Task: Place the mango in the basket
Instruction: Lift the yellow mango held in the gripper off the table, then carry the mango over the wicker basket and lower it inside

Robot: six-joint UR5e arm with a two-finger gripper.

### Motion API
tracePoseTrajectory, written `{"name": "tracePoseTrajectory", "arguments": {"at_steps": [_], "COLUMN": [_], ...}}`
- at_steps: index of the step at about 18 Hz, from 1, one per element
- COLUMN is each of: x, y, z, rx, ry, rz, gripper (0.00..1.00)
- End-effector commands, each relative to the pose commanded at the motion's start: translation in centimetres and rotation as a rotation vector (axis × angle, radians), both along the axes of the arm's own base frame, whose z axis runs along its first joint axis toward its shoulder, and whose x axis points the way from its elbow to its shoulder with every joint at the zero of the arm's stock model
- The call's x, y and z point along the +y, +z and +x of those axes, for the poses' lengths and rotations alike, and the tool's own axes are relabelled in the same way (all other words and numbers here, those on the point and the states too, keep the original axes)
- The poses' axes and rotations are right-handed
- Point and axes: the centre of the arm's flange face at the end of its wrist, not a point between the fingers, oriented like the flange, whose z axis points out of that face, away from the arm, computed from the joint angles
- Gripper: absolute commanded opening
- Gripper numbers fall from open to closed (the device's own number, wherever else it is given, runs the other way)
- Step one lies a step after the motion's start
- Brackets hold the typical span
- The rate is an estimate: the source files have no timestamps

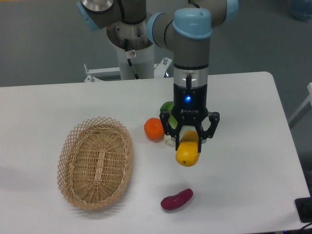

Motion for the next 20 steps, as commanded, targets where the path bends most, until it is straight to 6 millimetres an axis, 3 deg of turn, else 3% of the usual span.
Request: {"name": "tracePoseTrajectory", "arguments": {"at_steps": [8,11,14,20], "x": [-0.3,-0.5,0.6,3.7], "y": [-0.7,0.2,0.3,-2.8], "z": [0.5,1.7,3.8,10.0], "rx": [-0.030,-0.058,-0.101,-0.137], "ry": [0.024,0.076,0.112,0.129], "rz": [-0.001,0.026,0.039,-0.040], "gripper": [0.44,0.44,0.44,0.44]}}
